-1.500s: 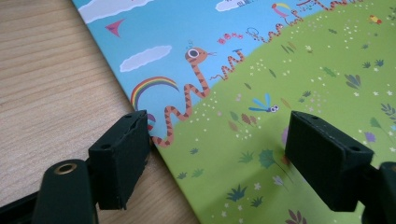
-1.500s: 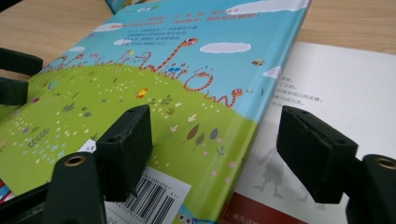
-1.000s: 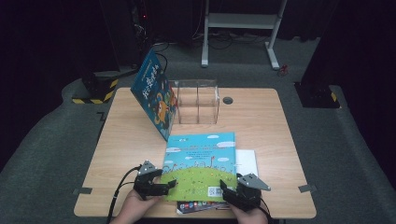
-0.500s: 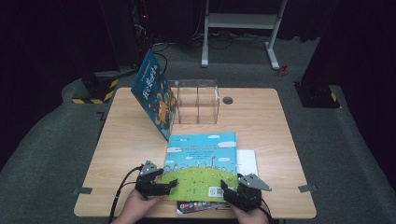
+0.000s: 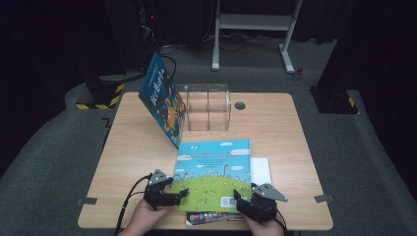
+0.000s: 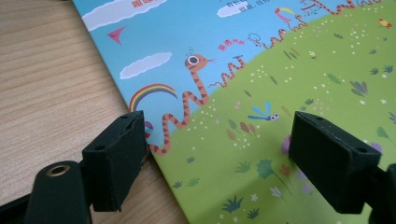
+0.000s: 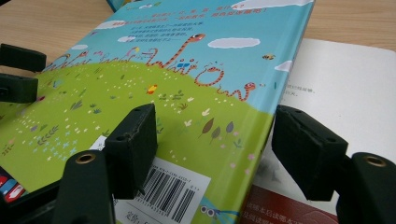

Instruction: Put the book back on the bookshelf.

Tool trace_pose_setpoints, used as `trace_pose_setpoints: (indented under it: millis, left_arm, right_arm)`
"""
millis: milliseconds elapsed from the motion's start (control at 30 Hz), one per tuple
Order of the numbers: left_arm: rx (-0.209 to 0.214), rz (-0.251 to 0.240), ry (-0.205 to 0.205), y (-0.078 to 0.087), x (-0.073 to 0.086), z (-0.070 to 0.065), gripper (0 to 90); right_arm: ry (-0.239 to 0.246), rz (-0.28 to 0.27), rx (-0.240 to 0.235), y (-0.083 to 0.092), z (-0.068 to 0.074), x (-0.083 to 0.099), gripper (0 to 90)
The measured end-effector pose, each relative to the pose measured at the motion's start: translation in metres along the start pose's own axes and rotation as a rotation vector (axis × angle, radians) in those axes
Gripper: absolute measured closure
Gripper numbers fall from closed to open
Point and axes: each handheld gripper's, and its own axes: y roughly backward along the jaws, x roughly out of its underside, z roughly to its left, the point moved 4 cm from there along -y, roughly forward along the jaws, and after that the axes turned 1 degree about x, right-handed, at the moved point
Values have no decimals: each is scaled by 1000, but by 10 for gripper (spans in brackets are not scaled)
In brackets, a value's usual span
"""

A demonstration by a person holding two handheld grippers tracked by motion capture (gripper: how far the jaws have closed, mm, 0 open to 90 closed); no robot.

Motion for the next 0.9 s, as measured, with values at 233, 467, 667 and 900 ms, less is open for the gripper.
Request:
trace_pose_setpoints:
  millis: [233, 467, 667, 900]
  left_arm:
    - [0, -2, -2, -1, 0, -1, 194]
    - [-1, -1, -7, -2, -1, -3, 195]
    - [-9, -10, -25, -5, -4, -5, 202]
    - [-5, -12, -24, -7, -6, -7, 203]
  right_arm:
    - [-3, -2, 4, 0, -1, 0, 314]
    - [-10, -4, 7, 1, -2, 0, 319]
    - [-15, -6, 14, 2, -4, 0, 319]
    - [-22, -9, 20, 4, -7, 0, 320]
